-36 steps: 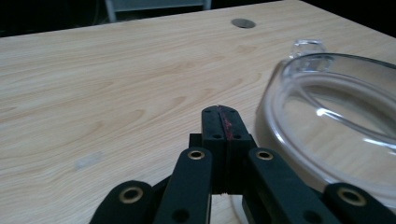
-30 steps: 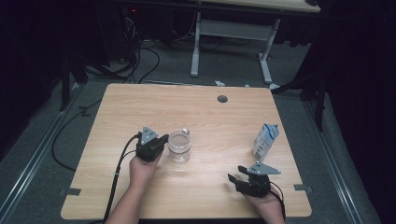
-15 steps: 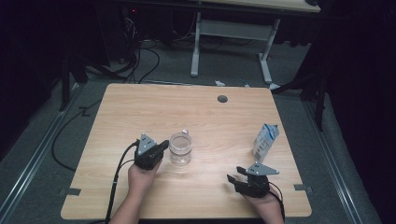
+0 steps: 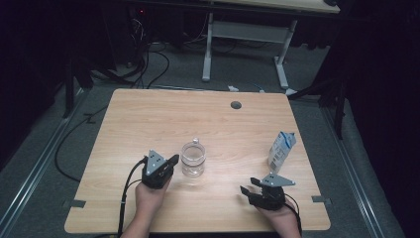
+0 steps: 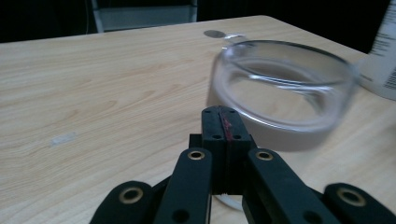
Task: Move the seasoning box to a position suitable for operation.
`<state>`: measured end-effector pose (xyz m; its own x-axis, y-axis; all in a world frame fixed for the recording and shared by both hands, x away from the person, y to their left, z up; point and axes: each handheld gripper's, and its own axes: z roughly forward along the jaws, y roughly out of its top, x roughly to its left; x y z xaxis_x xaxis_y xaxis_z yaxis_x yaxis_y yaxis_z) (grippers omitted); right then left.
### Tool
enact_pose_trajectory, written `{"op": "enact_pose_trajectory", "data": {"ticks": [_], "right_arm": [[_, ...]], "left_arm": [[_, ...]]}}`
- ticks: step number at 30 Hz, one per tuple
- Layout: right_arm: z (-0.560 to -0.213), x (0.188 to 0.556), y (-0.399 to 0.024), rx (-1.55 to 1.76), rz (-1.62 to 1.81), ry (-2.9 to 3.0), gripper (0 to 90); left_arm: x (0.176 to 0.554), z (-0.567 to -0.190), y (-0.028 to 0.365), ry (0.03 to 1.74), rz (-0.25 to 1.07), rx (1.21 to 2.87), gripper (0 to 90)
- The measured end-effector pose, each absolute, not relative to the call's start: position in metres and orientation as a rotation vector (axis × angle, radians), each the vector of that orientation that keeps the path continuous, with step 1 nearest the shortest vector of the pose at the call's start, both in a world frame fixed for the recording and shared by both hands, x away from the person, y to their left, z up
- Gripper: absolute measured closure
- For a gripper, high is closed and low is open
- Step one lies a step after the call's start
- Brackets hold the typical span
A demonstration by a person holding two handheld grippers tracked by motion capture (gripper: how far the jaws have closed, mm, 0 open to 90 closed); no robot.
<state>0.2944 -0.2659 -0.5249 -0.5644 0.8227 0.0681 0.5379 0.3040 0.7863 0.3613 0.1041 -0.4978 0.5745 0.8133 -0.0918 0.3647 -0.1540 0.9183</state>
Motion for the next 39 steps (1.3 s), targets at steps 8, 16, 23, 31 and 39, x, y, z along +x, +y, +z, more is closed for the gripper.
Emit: {"op": "enact_pose_trajectory", "data": {"ticks": [8,16,23,31,39], "right_arm": [[-0.525,0.294,-0.267,1.222,1.139,2.231,44.5],[-0.524,0.294,-0.267,1.224,1.145,2.229,44.5],[-0.524,0.294,-0.266,1.220,1.147,2.233,44.5],[-0.524,0.295,-0.267,1.228,1.152,2.235,44.5],[-0.525,0.295,-0.266,1.231,1.141,2.237,44.2]], "left_arm": [[0.385,-0.504,0.098,0.986,0.506,1.783,90.0],[0.374,-0.505,0.095,0.960,0.491,1.780,90.0],[0.347,-0.506,0.088,0.906,0.473,1.786,90.0],[0.324,-0.504,0.076,0.848,0.453,1.792,90.0],[0.320,-0.503,0.068,0.819,0.438,1.801,90.0]]}}
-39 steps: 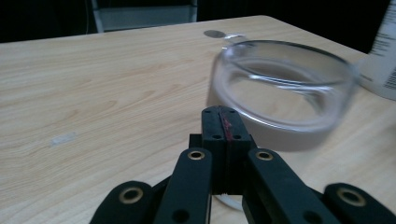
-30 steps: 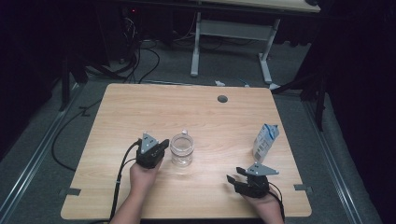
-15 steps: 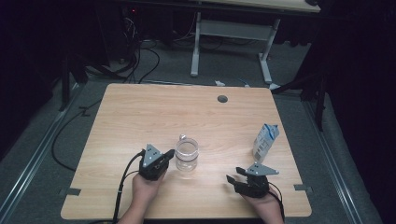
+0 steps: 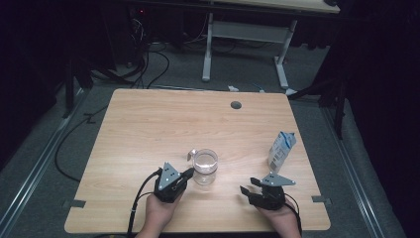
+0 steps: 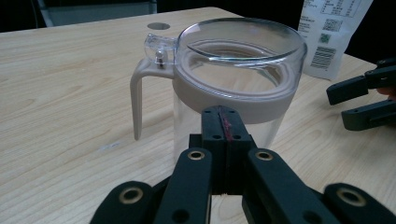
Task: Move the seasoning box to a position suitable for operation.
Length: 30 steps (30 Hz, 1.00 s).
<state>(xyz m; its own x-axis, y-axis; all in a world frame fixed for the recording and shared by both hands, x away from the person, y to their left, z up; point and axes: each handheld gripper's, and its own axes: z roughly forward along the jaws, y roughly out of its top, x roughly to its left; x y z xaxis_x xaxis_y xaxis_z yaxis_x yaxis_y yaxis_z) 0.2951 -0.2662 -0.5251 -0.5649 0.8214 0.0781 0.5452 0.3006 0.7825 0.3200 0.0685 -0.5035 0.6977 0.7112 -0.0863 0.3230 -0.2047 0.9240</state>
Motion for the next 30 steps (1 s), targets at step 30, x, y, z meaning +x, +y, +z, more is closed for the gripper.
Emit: {"op": "enact_pose_trajectory", "data": {"ticks": [30], "right_arm": [[-0.522,0.294,-0.263,1.196,1.142,2.203,40.1]], "left_arm": [[0.317,-0.505,0.064,0.828,0.448,1.864,75.8]]}}
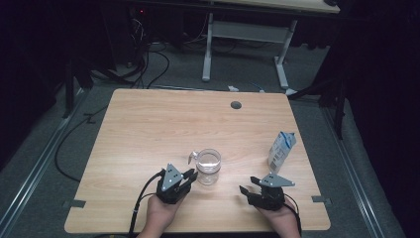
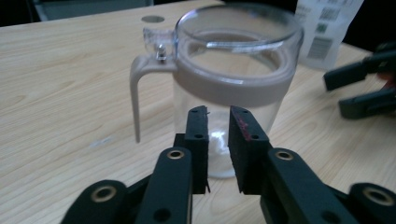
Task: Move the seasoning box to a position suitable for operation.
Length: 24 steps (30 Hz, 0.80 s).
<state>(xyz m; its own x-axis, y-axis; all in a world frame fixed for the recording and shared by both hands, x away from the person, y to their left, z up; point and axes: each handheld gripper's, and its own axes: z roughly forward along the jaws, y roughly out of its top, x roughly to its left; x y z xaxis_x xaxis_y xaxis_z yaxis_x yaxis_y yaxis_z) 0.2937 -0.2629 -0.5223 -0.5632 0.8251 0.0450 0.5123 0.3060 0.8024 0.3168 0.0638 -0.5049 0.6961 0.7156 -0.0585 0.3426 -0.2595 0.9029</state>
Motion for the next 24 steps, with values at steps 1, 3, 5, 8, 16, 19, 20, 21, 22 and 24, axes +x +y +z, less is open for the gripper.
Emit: {"op": "enact_pose_trajectory", "data": {"ticks": [1,3,5,8,16,19,20,21,22,24], "right_arm": [[-0.521,0.295,-0.261,1.183,1.151,2.186,40.0],[-0.519,0.295,-0.259,1.175,1.156,2.183,40.1],[-0.516,0.298,-0.252,1.163,1.155,2.175,40.6],[-0.514,0.302,-0.244,1.158,1.150,2.175,40.1],[-0.501,0.326,-0.224,1.150,1.163,2.161,45.6],[-0.499,0.332,-0.223,1.140,1.165,2.145,48.7],[-0.500,0.332,-0.224,1.141,1.169,2.140,49.2],[-0.500,0.332,-0.224,1.141,1.169,2.140,49.2],[-0.502,0.333,-0.226,1.145,1.202,2.136,50.9],[-0.503,0.332,-0.226,1.132,1.167,2.162,53.0]], "left_arm": [[0.318,-0.505,0.065,0.843,0.439,1.876,70.1],[0.321,-0.506,0.068,0.859,0.413,1.889,68.3],[0.323,-0.506,0.071,0.857,0.423,1.887,67.4],[0.325,-0.505,0.076,0.838,0.470,1.887,63.1],[0.329,-0.500,0.092,0.890,0.462,1.845,57.9],[0.331,-0.499,0.096,0.912,0.429,1.836,57.8],[0.331,-0.499,0.096,0.925,0.436,1.834,57.6],[0.331,-0.499,0.096,0.925,0.436,1.834,58.6],[0.332,-0.498,0.096,0.927,0.440,1.834,61.0],[0.331,-0.496,0.095,0.915,0.481,1.838,64.0]]}}
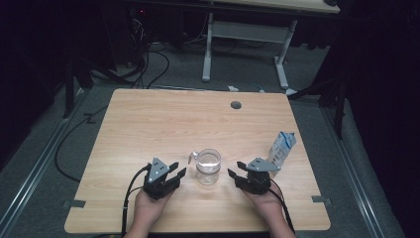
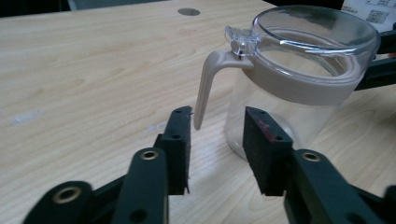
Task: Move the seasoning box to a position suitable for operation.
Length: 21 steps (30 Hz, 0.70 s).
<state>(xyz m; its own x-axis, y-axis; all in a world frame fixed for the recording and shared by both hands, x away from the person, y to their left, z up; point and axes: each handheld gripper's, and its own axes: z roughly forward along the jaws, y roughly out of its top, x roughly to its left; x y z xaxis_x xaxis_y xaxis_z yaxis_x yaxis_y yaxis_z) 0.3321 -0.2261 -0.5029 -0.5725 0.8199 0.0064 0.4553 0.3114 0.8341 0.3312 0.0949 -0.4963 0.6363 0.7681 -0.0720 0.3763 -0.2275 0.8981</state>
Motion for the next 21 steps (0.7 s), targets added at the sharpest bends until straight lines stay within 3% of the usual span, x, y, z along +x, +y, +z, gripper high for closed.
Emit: {"op": "enact_pose_trajectory", "data": {"ticks": [4,15,21], "right_arm": [[-0.502,0.329,-0.230,1.125,1.209,2.164,57.0],[-0.501,0.326,-0.224,1.065,1.213,2.198,82.5],[-0.496,0.327,-0.221,1.076,1.218,2.190,88.6]], "left_arm": [[0.333,-0.491,0.095,0.916,0.479,1.813,66.7],[0.350,-0.473,0.086,0.917,0.482,1.769,82.7],[0.359,-0.471,0.079,0.937,0.464,1.745,86.3]]}}
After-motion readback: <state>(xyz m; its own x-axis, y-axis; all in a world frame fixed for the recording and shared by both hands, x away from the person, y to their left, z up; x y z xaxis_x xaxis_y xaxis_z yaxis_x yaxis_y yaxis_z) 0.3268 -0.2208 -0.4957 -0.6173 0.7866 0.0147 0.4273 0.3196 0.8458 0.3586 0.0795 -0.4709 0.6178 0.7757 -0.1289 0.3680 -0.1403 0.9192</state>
